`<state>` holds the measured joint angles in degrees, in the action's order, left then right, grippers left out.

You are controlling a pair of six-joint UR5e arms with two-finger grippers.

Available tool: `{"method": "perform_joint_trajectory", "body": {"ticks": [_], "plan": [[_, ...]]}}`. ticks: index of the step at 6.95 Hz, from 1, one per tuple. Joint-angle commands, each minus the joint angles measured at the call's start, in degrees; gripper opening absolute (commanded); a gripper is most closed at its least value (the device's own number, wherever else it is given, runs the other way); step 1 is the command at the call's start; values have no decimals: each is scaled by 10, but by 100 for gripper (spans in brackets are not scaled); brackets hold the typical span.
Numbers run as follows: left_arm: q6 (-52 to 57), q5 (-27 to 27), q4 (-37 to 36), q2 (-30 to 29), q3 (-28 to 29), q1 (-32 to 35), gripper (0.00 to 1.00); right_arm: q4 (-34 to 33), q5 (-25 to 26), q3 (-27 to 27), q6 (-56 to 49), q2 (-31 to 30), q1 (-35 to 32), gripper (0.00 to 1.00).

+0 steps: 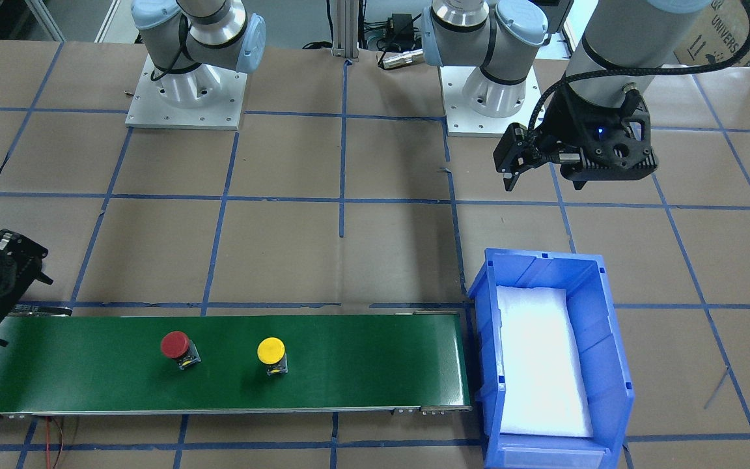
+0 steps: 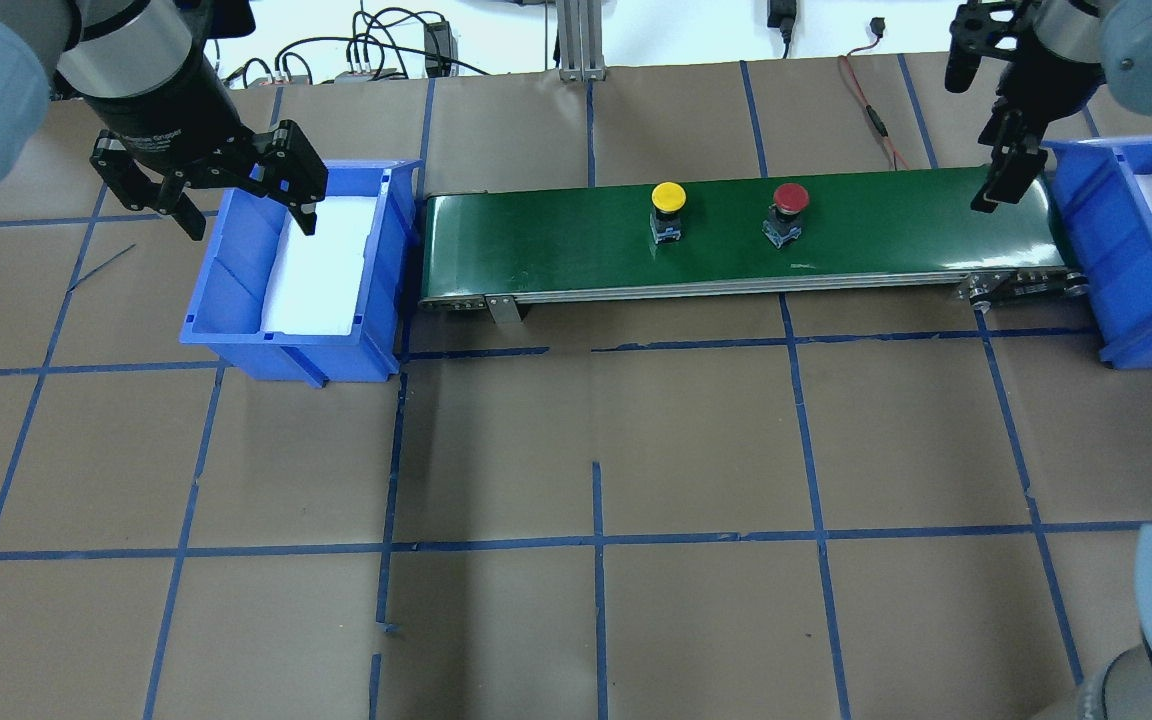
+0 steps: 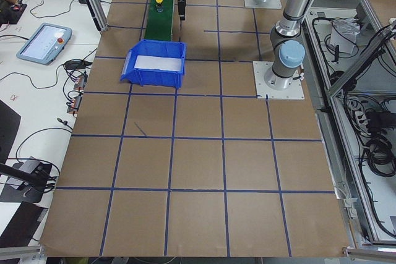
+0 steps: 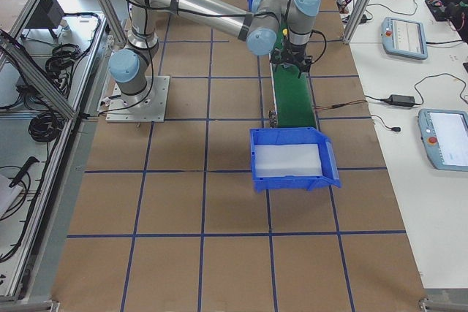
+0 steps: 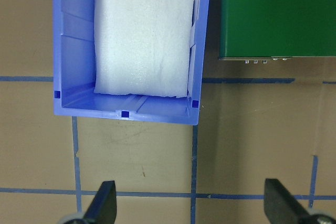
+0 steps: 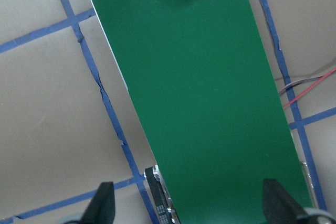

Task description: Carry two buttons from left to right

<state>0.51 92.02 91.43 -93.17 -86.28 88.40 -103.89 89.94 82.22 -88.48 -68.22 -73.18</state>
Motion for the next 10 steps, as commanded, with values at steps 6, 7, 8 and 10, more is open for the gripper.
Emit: {"method": "perform_joint_trajectory", "body": {"ticks": [6,7,8,10], "plan": [[0,3,1,0,-2,0,100,-26,-13,-16,-112,52,24,100],[0,3,1,0,-2,0,100,-26,-13,-14,-118,49,24,100],[0,3,1,0,-2,0,100,-26,-13,-16,-119,47,24,100],[0,3,1,0,-2,-1,100,-25,-10,-7,-129,40,24,100]]}}
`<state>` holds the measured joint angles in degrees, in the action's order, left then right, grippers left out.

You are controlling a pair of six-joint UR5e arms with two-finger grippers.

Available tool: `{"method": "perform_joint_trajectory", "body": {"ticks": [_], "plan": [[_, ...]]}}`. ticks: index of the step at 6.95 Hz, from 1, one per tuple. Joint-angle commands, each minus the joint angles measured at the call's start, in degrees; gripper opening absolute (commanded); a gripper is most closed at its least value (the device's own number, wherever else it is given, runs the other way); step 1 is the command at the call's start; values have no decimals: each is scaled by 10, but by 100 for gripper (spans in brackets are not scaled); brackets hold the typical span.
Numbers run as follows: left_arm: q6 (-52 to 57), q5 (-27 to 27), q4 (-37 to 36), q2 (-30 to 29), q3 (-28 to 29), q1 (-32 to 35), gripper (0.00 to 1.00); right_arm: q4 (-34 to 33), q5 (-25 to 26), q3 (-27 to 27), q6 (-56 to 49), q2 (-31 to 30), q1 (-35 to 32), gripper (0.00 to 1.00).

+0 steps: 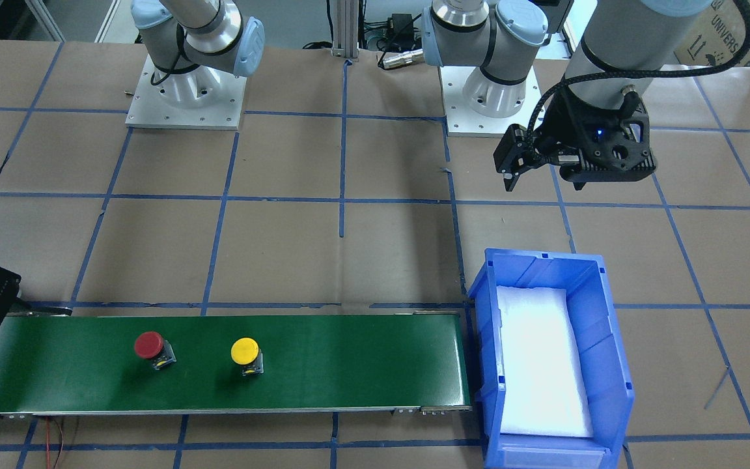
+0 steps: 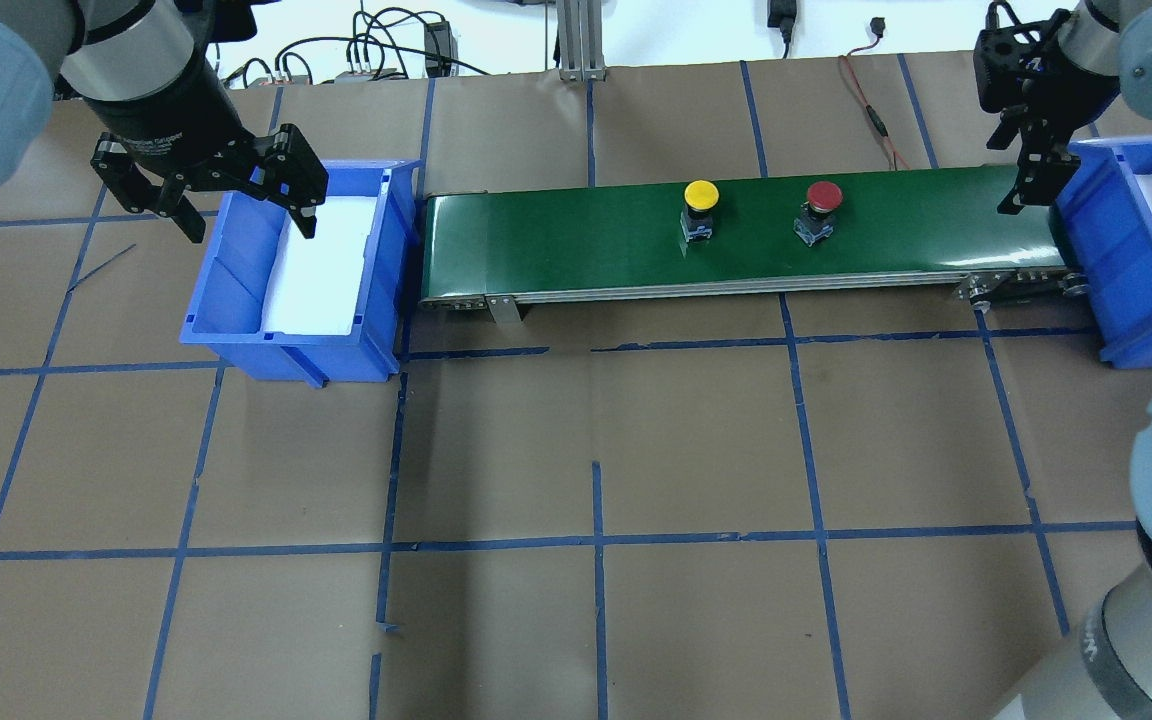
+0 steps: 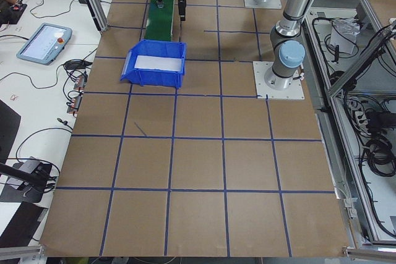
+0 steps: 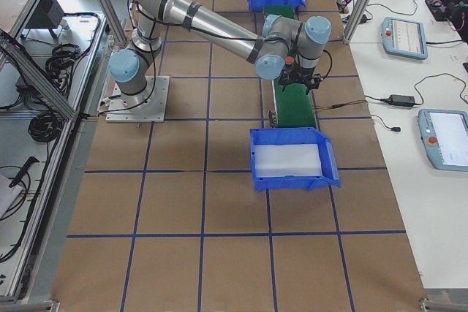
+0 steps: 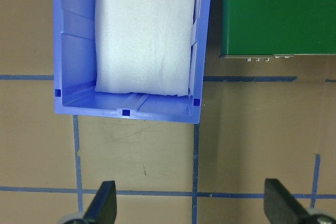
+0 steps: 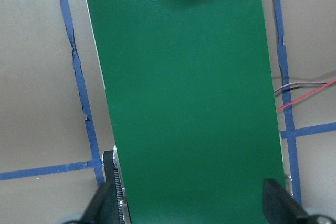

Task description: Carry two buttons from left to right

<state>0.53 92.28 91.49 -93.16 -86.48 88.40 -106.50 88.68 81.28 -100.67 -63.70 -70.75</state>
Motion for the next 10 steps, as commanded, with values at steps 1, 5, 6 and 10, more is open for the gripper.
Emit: {"method": "perform_joint_trajectory", "body": {"ticks": [1,5,6,10], "plan": [[0,0,0,0,0,0,100,1,-2,1,-10,-10,0,100],[0,0,-4,1,0,0,100,1,-4,3,-49,-3,0,100],[0,1,2,2,-3,1,100,0,-1,2,-52,-3,0,100],[0,1,0,1,-3,-4,100,1,-1,5,-51,2,-1,100]]}}
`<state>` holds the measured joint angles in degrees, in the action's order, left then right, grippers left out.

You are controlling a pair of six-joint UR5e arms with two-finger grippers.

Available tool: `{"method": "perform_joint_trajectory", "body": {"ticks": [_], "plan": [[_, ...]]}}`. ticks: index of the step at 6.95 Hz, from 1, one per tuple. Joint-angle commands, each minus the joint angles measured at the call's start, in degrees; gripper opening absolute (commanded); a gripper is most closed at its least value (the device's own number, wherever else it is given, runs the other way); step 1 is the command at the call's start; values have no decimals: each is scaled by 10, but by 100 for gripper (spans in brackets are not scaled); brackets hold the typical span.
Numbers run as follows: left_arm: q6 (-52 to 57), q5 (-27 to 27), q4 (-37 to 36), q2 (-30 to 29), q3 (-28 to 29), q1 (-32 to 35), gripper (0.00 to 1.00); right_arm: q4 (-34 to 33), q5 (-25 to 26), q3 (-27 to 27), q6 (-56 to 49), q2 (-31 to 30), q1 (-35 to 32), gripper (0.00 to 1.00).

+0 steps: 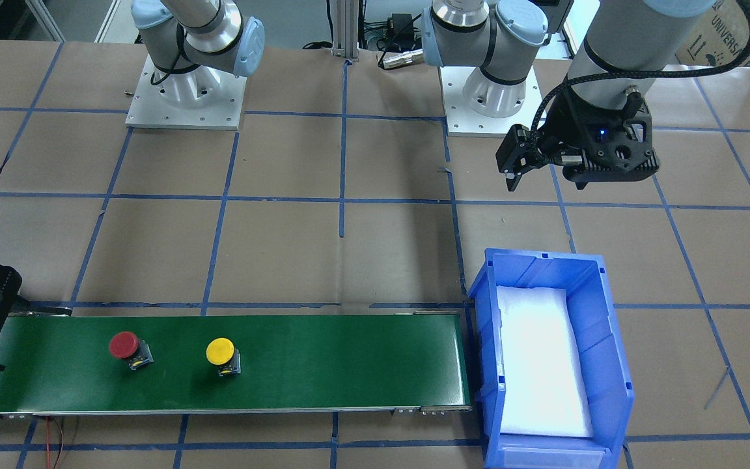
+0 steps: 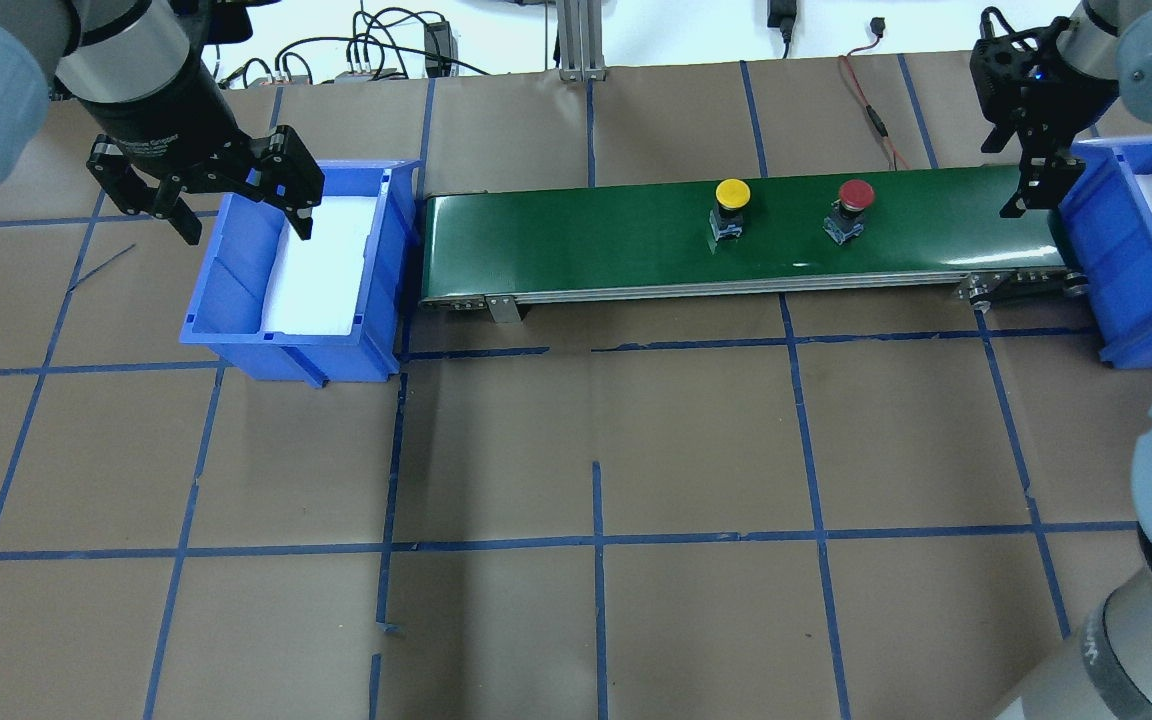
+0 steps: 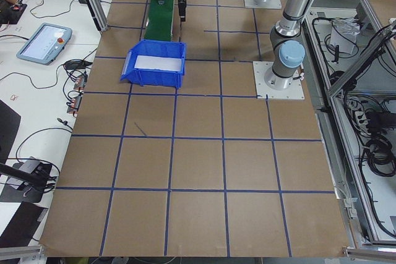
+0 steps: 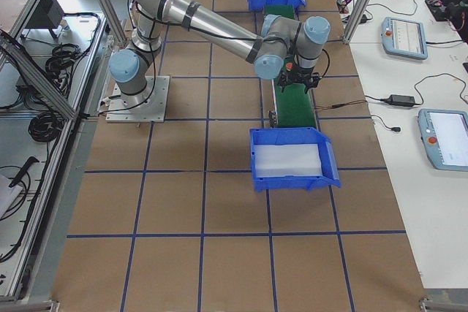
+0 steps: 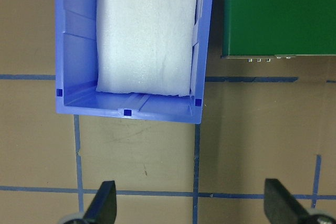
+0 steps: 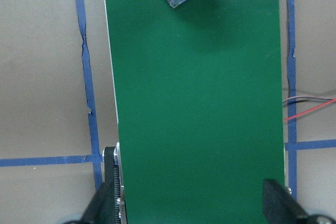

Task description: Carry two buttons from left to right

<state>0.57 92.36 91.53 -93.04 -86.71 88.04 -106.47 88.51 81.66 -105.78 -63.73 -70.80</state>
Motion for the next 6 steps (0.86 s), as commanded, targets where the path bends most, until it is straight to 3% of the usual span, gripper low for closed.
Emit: {"method": "perform_joint_trajectory", "body": {"ticks": [1,6], "plan": [[0,-1,-3,0,0,-1,100,-1,2,1,1,4,0,100],[0,-1,0,1,-1,0,100,7,17,4,4,2,-3,100]]}}
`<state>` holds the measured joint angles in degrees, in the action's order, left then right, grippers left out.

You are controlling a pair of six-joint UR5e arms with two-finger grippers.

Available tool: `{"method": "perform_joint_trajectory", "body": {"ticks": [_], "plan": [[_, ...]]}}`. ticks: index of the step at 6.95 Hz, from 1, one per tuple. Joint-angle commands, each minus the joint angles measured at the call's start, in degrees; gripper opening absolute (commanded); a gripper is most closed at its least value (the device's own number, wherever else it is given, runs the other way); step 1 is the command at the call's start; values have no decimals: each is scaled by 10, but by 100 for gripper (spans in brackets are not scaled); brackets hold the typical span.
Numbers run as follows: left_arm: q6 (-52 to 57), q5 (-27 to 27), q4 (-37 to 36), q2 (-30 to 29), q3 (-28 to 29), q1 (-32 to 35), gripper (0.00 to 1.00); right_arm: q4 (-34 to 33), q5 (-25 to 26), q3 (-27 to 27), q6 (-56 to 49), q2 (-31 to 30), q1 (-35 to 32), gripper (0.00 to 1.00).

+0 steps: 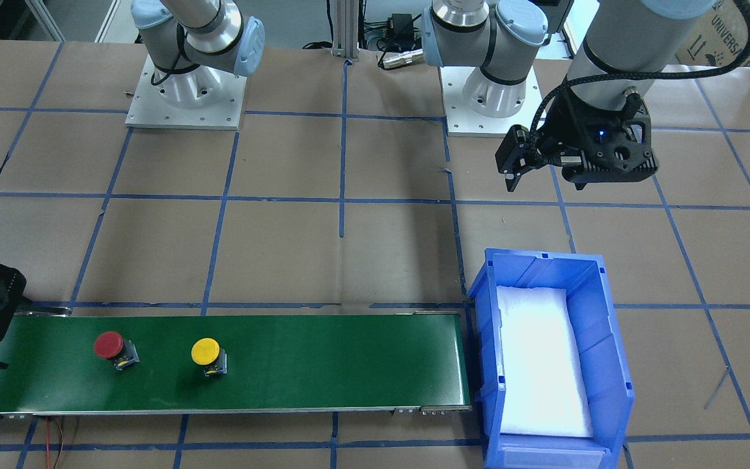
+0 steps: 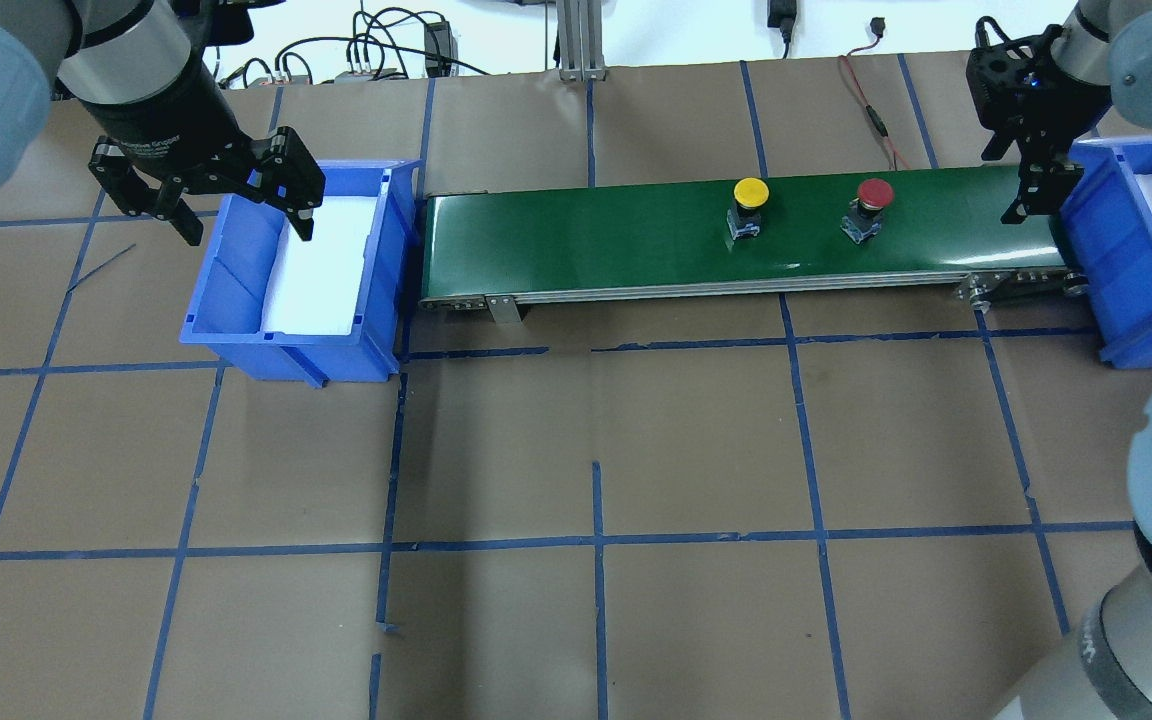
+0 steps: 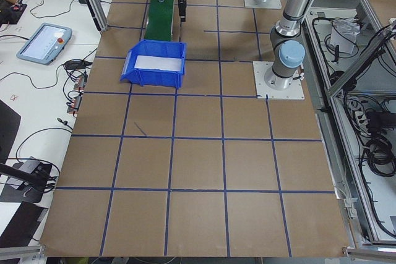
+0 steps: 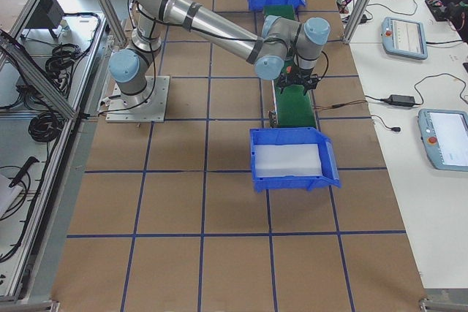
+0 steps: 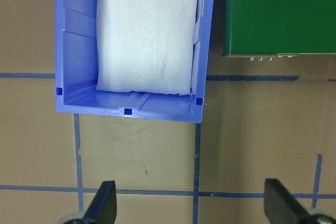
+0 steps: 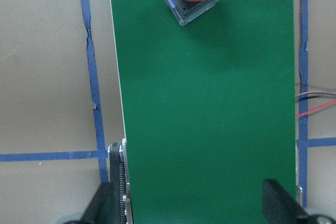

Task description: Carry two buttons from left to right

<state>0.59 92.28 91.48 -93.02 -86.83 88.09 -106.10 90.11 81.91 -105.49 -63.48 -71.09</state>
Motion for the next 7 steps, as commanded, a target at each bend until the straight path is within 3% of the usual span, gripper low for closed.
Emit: {"method": "perform_joint_trajectory", "body": {"ticks": [1,6,7], "plan": [[0,1,0,0,0,-1,100,3,1,3,1,-1,0,100],[-1,1,-1,0,1,-2,100,-9,-6,15,0,-5,-9,100],[-1,1,-1,0,2,-2,100,-36,-3,33,-2,-5,-14,100]]}}
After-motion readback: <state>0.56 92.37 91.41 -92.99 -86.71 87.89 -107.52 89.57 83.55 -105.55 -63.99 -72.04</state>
